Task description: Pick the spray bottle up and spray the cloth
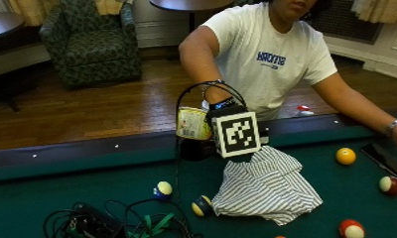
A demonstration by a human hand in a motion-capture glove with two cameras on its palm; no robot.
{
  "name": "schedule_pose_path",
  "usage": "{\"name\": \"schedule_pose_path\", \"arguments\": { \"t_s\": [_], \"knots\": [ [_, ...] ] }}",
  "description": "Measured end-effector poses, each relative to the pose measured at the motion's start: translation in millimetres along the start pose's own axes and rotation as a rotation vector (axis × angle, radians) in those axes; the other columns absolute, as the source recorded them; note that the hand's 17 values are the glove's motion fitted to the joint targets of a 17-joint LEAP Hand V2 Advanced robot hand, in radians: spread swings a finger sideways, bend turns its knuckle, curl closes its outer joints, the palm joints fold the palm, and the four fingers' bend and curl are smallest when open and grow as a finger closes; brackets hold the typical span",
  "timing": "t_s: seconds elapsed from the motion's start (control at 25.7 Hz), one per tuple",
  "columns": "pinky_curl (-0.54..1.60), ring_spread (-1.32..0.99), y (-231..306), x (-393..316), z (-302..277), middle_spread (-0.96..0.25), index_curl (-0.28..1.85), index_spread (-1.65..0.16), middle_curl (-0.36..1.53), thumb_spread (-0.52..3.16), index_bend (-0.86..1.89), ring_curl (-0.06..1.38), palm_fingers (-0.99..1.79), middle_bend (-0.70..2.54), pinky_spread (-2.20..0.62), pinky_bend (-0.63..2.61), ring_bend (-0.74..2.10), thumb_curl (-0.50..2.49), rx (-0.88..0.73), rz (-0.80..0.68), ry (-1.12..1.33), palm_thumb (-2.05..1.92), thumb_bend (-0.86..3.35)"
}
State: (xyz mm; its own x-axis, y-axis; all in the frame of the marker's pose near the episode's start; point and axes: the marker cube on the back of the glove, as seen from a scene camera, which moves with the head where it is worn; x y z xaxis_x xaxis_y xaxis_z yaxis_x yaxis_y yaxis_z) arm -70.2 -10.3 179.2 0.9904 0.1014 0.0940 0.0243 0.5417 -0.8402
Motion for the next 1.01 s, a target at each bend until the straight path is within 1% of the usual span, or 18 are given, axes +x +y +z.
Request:
{"name": "schedule_pose_path", "arguments": {
  "t_s": [0.19,0.39,0.7,1.01],
  "knots": [
    [0.45,-0.21,-18,-15,17,-0.19,0.63,-0.22,0.61,0.33,0.46,0.52,1.36,0.68,-0.30,0.55,0.80,0.84,-0.104,0.042,0.066,0.95,-0.03],
    [0.45,-0.21,-37,-27,31,-0.20,0.63,-0.22,0.61,0.34,0.45,0.52,1.36,0.68,-0.30,0.55,0.80,0.84,-0.175,0.068,0.115,0.95,-0.03],
    [0.45,-0.22,-63,-35,64,-0.20,0.64,-0.23,0.61,0.34,0.44,0.52,1.36,0.68,-0.30,0.54,0.80,0.84,-0.247,0.088,0.185,0.94,-0.03],
    [0.45,-0.21,-78,-34,86,-0.20,0.64,-0.23,0.61,0.36,0.42,0.52,1.36,0.69,-0.31,0.55,0.80,0.85,-0.285,0.082,0.174,0.95,-0.03]
  ]
}}
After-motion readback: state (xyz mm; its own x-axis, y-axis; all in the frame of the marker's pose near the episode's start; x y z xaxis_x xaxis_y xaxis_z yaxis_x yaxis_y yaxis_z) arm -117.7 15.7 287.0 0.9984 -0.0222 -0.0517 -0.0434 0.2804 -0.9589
